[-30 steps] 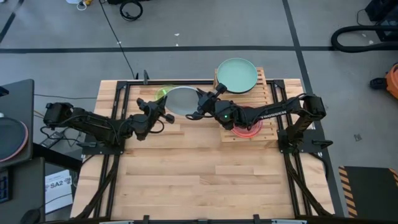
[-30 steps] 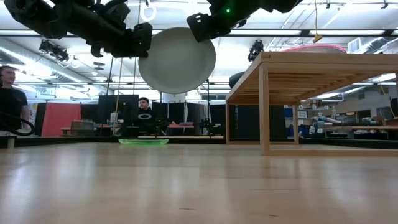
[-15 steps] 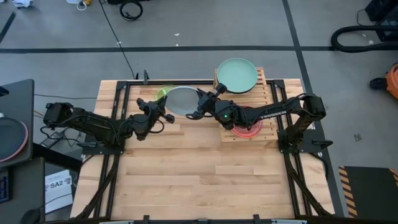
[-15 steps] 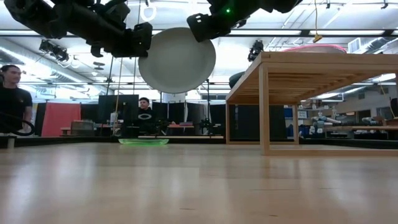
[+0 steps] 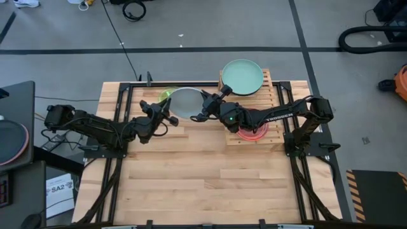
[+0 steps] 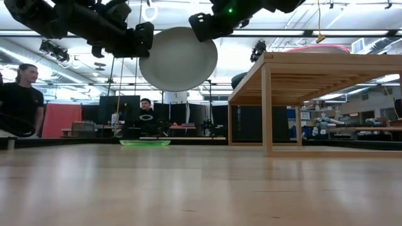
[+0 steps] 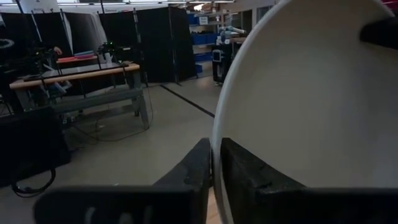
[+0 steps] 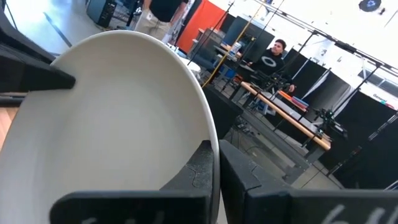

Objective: Place and stack plates onto a shelf
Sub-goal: Stack the blue plate on top of the green plate on the shelf

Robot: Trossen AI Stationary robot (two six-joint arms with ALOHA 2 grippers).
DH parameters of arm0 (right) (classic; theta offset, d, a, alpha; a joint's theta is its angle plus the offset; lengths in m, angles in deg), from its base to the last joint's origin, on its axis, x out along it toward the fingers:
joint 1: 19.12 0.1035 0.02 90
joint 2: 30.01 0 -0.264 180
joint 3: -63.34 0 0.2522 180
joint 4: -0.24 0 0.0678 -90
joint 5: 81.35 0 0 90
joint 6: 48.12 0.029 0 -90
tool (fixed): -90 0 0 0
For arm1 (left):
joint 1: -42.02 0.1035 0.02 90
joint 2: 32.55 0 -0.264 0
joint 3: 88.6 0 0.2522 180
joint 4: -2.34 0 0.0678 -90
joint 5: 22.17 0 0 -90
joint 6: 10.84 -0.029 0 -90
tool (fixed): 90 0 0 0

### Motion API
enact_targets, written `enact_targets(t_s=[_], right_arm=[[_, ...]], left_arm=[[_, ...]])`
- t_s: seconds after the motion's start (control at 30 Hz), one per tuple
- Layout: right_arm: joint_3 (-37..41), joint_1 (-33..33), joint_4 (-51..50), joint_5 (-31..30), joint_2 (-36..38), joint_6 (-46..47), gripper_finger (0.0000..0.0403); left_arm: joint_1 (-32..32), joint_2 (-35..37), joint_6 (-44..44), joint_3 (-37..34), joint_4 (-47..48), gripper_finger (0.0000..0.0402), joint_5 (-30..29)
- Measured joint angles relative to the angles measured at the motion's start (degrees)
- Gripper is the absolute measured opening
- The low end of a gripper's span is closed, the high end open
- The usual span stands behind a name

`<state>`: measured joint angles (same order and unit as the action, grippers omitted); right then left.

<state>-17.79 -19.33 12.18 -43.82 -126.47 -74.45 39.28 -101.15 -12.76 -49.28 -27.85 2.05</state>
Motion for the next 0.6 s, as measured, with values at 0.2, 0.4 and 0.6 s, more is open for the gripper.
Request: enact_targets(t_s=[0.2,0.4,0.6], right_arm=[[0.00,0.00,0.38,-0.21,0.06,-0.02,0.0016],[0.00,-0.47,4.34,-4.34,0.57,-0.73,0.0016],[0.00,-2.23,4.71,-5.22,4.41,-0.87,0.0016]], left_arm=[[0.00,0.00,1.60,0.00,0.12,0.0086,0.00],[0.00,0.00,1.69,0.00,0.14,0.0123,0.02],[0.00,0.00,1.71,0.00,0.69,0.0142,0.04]])
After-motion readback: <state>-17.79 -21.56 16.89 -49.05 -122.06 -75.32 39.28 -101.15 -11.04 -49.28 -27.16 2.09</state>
